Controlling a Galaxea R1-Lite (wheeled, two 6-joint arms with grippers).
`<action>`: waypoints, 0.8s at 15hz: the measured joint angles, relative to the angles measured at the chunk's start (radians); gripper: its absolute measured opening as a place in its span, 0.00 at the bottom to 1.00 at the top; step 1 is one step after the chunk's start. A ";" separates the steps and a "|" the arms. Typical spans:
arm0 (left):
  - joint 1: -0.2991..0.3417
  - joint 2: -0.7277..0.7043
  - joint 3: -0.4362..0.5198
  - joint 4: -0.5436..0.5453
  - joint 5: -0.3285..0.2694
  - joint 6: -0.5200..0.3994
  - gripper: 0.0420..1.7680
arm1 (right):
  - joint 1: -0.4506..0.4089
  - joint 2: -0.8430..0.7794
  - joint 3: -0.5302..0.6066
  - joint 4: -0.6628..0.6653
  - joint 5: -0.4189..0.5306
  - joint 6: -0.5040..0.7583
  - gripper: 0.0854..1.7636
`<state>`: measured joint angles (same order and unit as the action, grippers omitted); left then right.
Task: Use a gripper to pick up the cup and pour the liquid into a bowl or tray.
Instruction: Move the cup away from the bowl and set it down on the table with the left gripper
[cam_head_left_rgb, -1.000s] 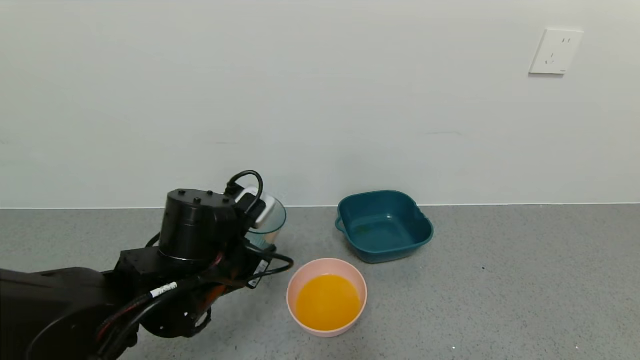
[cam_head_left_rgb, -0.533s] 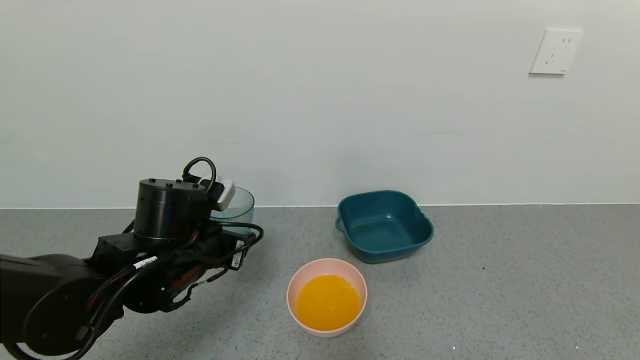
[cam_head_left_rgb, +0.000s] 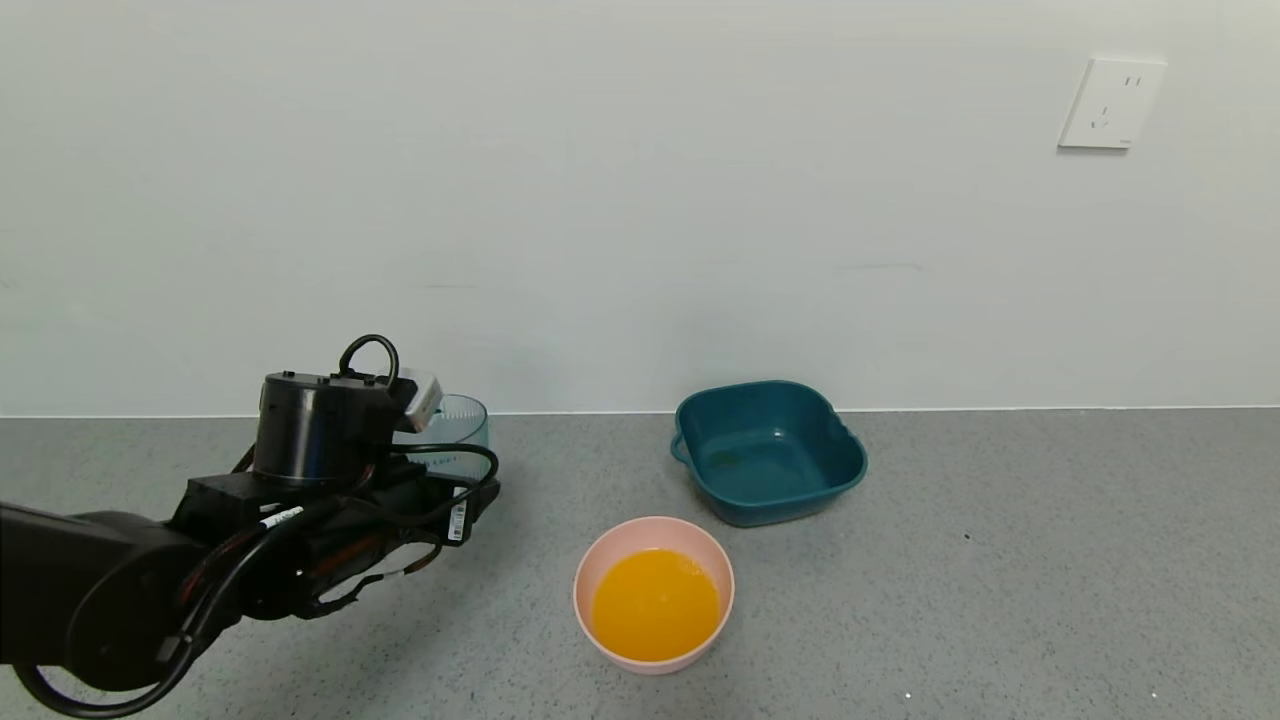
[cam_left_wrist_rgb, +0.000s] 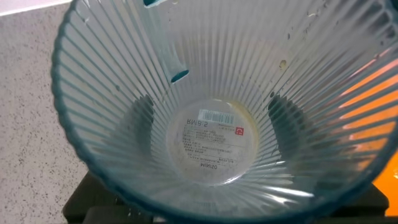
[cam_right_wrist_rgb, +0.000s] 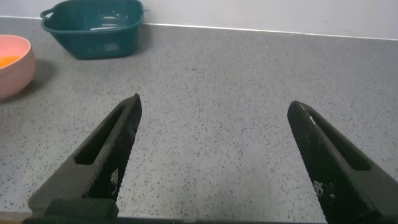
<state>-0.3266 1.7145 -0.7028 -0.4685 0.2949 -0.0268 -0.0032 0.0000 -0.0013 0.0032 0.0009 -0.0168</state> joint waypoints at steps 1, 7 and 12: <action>0.014 0.012 0.001 -0.001 -0.009 -0.003 0.71 | 0.000 0.000 0.000 0.000 0.000 0.000 0.97; 0.049 0.129 0.051 -0.237 -0.016 -0.003 0.71 | 0.000 0.000 0.000 0.000 0.000 0.000 0.97; 0.049 0.239 0.067 -0.264 -0.018 -0.008 0.71 | 0.000 0.000 0.000 0.000 0.000 0.000 0.97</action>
<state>-0.2774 1.9532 -0.6360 -0.7321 0.2766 -0.0345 -0.0032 0.0000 -0.0017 0.0032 0.0004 -0.0164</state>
